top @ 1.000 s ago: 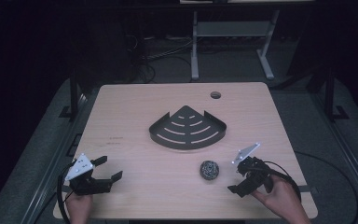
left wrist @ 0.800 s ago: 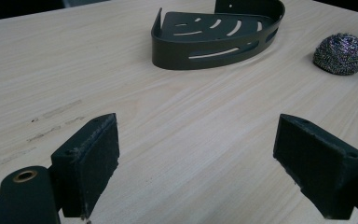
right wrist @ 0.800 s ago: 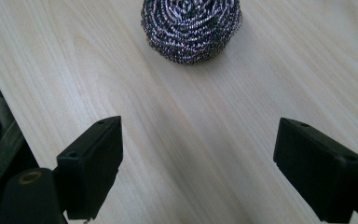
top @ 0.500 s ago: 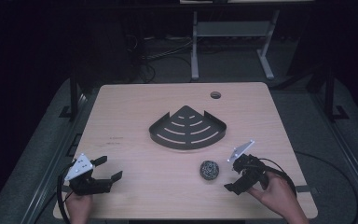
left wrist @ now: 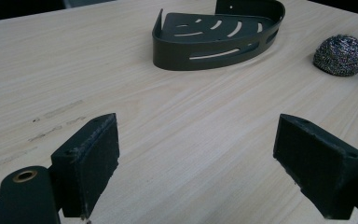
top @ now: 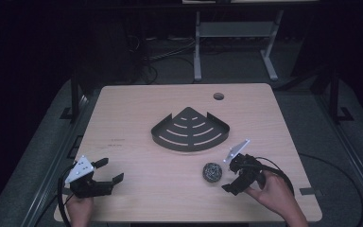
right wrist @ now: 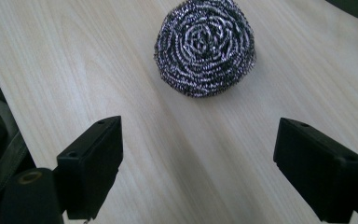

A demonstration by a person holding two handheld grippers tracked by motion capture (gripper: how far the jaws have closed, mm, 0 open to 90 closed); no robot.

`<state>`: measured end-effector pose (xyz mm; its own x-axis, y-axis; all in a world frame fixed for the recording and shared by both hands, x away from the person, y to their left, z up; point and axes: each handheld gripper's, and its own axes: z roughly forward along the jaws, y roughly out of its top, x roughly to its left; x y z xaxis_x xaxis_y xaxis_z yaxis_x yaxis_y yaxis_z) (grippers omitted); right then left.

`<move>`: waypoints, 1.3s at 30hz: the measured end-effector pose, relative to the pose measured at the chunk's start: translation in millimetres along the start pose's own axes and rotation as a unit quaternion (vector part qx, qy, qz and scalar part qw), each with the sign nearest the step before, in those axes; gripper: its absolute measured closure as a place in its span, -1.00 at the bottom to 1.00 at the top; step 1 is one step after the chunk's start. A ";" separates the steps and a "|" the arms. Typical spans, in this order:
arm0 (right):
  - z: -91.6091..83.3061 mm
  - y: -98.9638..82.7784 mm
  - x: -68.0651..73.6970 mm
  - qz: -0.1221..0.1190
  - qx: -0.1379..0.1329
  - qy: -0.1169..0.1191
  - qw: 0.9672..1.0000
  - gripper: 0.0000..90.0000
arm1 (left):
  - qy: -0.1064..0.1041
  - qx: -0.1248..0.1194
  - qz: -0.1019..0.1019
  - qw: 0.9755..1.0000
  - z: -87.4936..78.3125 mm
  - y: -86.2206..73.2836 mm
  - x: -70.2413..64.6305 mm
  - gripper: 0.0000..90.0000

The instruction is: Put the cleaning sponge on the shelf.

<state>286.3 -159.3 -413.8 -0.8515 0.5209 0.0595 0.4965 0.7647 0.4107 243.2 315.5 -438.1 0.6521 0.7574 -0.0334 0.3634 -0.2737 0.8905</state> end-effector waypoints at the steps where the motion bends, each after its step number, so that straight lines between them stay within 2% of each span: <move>1: 0.7 1.6 0.2 -0.002 0.001 0.002 1.000 -0.66 | 0.001 0.000 0.000 1.000 0.0 0.0 0.1 -0.70; 14: 12.0 25.8 -0.9 -0.017 0.014 0.008 1.000 -0.66 | -0.001 -0.003 0.001 1.000 -0.2 0.6 -0.1 -0.70; 39: 34.1 48.1 -3.1 -0.029 0.039 0.012 0.999 -0.65 | -0.001 -0.005 -0.002 1.000 -1.0 0.1 0.4 -0.70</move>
<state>318.5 -111.1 -425.2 -0.8826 0.4664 0.0596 0.4571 0.8212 0.3416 242.8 316.3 -437.5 0.6524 0.7569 -0.0381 0.3589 -0.2643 0.8952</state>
